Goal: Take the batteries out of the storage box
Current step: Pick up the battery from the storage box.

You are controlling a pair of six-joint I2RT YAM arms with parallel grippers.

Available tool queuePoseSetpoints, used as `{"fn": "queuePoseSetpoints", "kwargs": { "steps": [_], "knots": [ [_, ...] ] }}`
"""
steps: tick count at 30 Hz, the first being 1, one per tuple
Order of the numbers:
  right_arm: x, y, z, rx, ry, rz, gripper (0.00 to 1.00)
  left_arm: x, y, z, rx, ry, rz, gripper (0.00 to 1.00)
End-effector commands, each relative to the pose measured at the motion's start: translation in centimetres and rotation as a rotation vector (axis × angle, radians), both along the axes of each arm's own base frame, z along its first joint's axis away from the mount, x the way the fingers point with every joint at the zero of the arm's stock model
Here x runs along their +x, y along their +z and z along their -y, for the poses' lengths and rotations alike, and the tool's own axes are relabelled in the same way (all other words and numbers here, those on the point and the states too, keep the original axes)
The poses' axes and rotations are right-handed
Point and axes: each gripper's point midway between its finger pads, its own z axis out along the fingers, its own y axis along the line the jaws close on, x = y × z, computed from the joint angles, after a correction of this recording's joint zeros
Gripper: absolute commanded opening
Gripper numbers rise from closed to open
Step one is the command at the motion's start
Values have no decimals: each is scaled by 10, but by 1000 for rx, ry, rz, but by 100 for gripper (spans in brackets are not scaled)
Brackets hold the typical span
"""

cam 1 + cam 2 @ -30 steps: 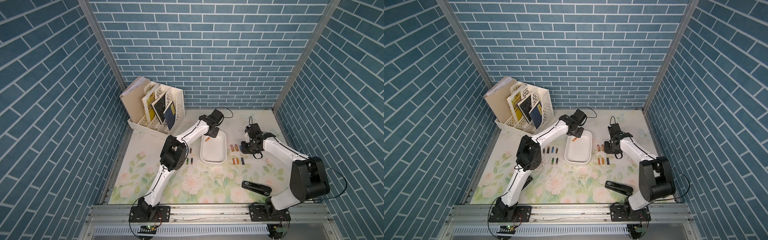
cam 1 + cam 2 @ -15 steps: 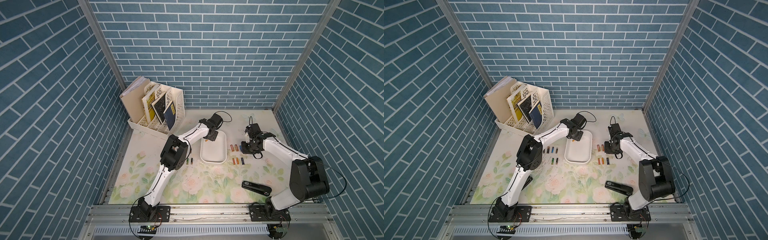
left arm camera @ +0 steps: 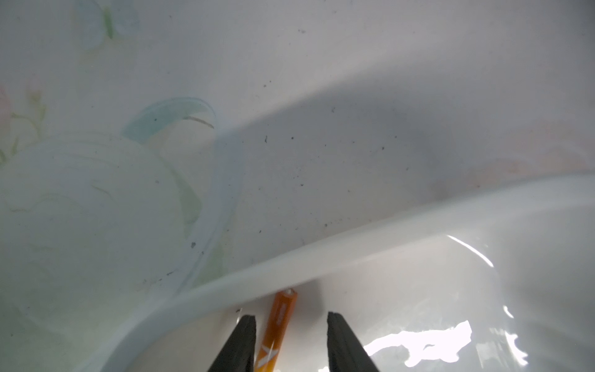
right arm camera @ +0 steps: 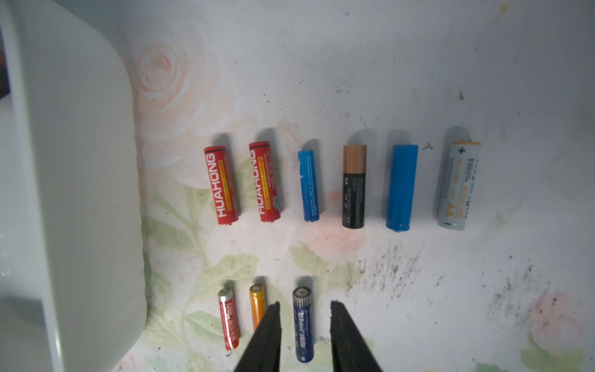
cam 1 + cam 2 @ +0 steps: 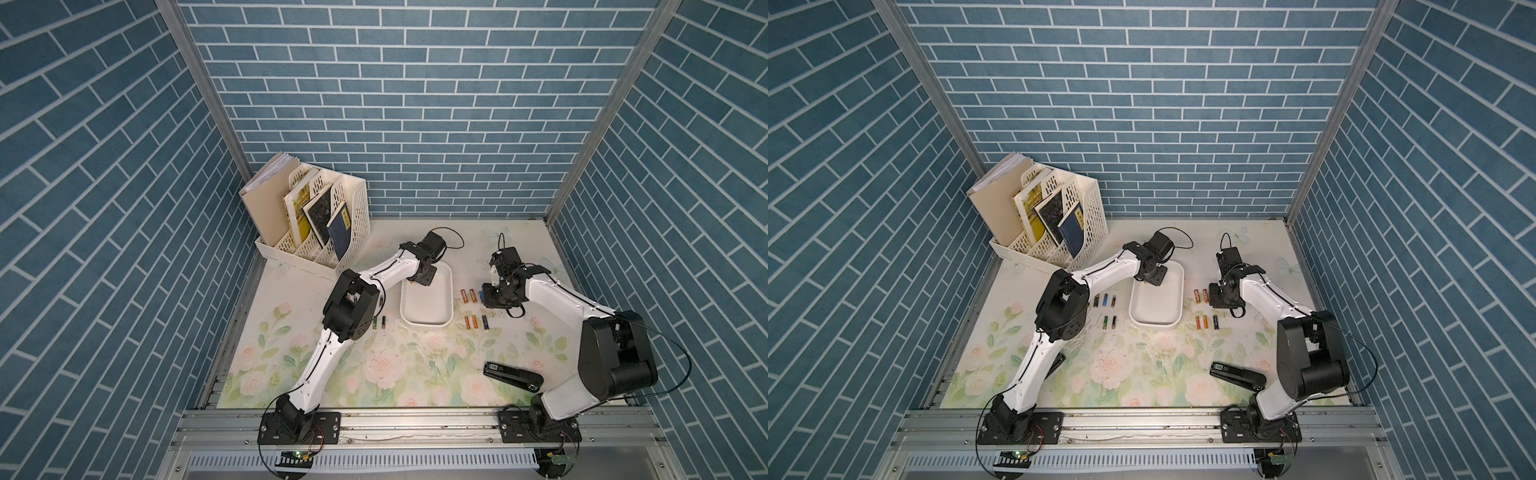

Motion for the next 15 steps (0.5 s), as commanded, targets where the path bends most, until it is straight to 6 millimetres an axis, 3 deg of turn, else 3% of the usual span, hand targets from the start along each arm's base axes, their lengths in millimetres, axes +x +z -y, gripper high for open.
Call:
{"fn": "queuePoseSetpoints", "kwargs": {
  "steps": [1, 7, 15],
  "knots": [
    [-3, -5, 2, -4, 13, -17, 30, -6, -21, -2, 35, -11, -33, 42],
    [-3, -6, 3, -3, 14, -18, 30, -13, -29, -2, 43, -21, -66, 41],
    [-2, -6, 2, 1, 13, -15, 30, -26, -34, 4, 6, -41, -150, 29]
  ]
}}
